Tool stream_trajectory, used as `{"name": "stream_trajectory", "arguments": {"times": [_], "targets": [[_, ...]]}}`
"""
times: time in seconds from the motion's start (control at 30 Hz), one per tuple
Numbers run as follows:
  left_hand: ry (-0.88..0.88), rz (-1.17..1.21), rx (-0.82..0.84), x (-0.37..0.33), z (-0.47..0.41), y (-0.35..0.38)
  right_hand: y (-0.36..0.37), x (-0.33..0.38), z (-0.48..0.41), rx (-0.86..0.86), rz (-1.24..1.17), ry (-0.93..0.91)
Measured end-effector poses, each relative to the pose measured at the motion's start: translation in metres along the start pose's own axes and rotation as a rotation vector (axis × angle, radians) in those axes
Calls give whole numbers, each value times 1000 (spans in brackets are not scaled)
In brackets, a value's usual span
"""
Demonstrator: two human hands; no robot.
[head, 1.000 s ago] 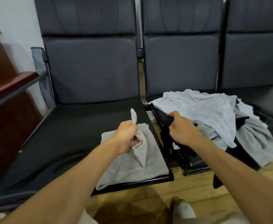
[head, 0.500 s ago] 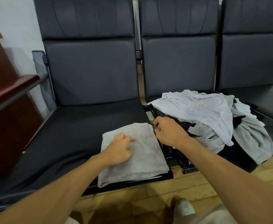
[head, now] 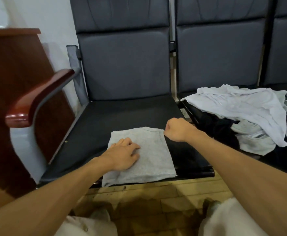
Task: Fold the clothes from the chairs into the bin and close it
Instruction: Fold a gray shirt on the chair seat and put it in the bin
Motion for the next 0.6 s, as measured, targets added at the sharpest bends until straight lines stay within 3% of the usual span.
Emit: {"name": "stream_trajectory", "arguments": {"times": [0.1, 0.17, 0.3, 0.43, 0.5, 0.6], "targets": [[18, 255, -58, 17, 11, -10, 8, 15, -5, 75, 103, 23], [4, 402, -196, 29, 16, -20, 10, 19, -8, 133, 133, 49], [-197, 397, -356, 65, 18, -30, 11, 18, -14, 278, 41, 110], [-574, 223, -159, 79, 18, -26, 18, 18, -19, 324, 69, 110], [-605, 151, -81, 75, 14, -26, 20, 20, -21, 337, 49, 100], [-549, 292, -90, 66, 8, -25, 22, 27, -23, 357, 3, 91]]}}
Point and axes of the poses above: each hand's wrist, its own z-axis away from the middle knuckle, its own y-axis out of the palm, x = y × z, the point moved 2 cm from there along -z, towards the middle knuckle, and after that the axes turned 13 degrees about z, right-handed, at the moved point
